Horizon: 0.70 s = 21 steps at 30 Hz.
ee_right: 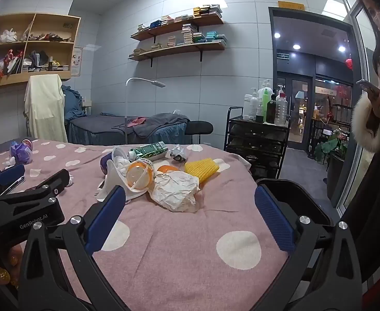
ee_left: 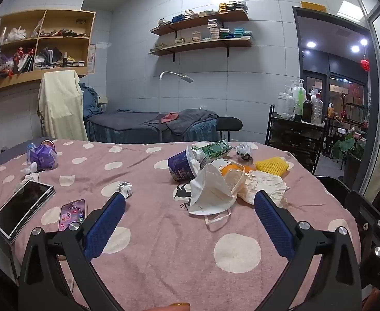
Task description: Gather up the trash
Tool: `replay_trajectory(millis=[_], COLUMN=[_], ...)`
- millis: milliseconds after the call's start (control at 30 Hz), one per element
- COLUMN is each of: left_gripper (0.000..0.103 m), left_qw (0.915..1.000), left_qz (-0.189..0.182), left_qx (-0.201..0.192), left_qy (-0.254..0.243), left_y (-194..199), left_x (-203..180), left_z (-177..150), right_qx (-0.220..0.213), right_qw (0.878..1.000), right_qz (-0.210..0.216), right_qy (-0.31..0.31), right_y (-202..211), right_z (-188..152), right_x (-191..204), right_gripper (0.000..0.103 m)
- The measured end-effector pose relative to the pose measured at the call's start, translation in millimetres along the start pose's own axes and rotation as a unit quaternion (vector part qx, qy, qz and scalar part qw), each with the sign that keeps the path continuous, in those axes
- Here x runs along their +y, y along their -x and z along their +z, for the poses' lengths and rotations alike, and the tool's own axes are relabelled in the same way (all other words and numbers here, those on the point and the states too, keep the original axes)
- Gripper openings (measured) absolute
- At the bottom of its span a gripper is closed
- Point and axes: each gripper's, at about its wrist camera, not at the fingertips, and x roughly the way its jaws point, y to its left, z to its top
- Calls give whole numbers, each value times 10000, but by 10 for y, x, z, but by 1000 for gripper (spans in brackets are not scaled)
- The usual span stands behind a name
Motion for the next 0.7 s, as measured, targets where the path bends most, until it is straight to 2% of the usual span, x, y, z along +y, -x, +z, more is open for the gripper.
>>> replay_trajectory(millis=[700], left_gripper=[98], left_qw=[10000], left_qz=[12], left_qx=[91], left_qy=[-7], left_y=[-33], left_x=[22], left_z=[-19], right_qx=[37], right_qw=[10000], right_qz=[-11], right_qy=[-37], right_y=[-21], right_z=[-2], right_x=[-47], right_gripper=[99])
